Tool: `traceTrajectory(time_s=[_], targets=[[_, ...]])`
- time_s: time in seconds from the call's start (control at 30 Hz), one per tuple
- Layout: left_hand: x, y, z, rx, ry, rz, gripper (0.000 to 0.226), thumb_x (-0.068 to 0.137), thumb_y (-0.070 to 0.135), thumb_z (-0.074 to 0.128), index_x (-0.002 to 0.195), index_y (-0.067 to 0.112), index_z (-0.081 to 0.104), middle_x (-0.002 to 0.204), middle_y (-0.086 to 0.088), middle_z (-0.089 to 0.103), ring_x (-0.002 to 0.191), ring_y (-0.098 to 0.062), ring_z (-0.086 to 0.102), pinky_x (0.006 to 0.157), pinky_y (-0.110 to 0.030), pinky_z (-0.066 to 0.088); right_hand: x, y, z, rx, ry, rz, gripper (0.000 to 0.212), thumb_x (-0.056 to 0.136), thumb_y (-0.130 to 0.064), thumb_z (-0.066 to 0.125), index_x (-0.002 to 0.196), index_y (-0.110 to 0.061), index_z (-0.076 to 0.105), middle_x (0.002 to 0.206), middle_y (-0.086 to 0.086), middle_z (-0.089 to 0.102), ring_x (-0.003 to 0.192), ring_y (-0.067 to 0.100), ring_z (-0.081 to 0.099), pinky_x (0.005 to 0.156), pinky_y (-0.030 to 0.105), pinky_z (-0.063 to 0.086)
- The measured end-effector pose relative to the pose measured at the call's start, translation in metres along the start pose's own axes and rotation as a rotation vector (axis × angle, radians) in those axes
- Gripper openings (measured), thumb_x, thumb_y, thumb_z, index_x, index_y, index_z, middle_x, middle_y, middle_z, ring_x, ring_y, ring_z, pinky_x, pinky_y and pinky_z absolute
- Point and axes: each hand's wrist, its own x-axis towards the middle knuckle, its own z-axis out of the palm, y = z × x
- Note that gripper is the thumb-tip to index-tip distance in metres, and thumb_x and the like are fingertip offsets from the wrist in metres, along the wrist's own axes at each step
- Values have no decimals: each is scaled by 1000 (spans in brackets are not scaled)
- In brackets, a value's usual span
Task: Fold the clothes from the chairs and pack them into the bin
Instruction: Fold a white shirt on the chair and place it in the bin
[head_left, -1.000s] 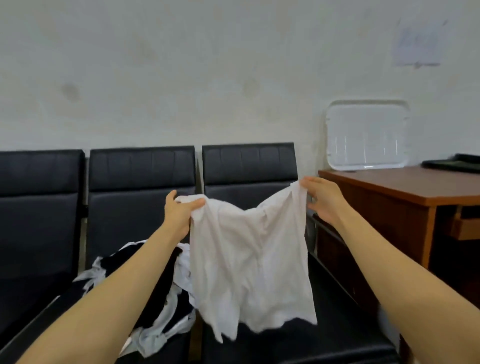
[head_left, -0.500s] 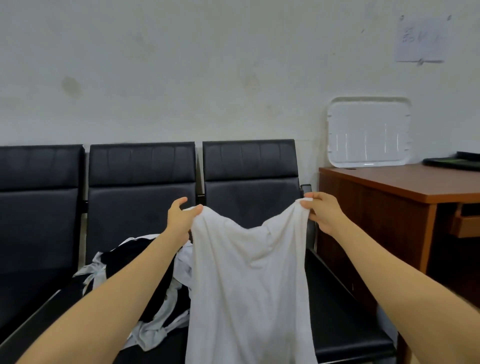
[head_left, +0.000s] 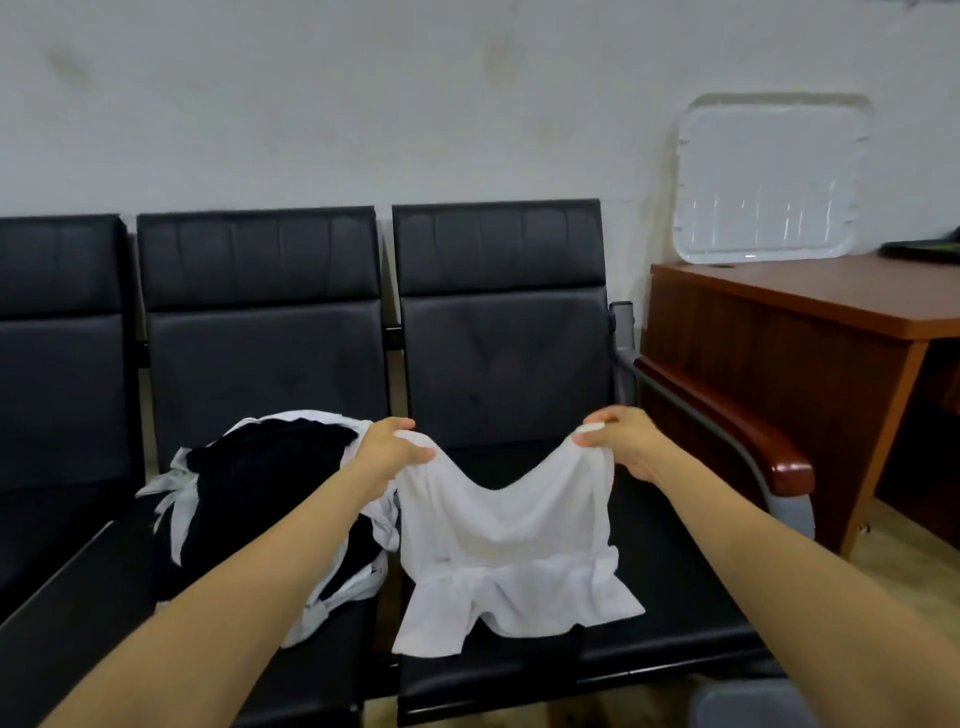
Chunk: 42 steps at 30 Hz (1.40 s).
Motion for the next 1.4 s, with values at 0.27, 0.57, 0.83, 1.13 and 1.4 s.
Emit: traceTrajectory(time_s=[0.27,0.57,0.83,1.13,1.4], targets=[[7,-43,-21,51,69,-110,62,82,4,72,137,16,46,139,-15,43,125,-35,46,93,-41,44,7,55,-19,-715,121,113,43,96,0,39,138,6,32,124,26,50,109,37,54,81,40,47],[-3,-52,-10,-299,184,10,19,87,1,63,95,16,71,105,-10,57,87,-19,55,82,-33,48,-9,38,-17,-516,24,-89,29,93,7,35,104,-3,59,110,17,61,92,28,56,72,30,45],[-9,26,-26,-307,184,181,33,101,6,40,122,16,63,117,-1,58,101,-15,57,88,-33,49,-23,-59,-27,81,25,-208,24,93,-3,51,105,-13,69,116,9,59,107,26,56,91,38,46],[-31,119,-59,-306,178,333,65,94,9,58,151,21,28,156,-6,26,138,-29,34,108,-42,38,-45,-125,-71,-79,244,-455,25,95,-6,49,90,-19,70,116,5,60,106,21,53,90,29,43],[-52,123,-81,-261,314,320,53,94,2,55,144,15,42,151,-11,36,135,-30,38,110,-40,36,-67,-125,-90,-529,357,-347,24,96,-6,46,109,-4,66,115,14,64,103,29,60,89,33,47]])
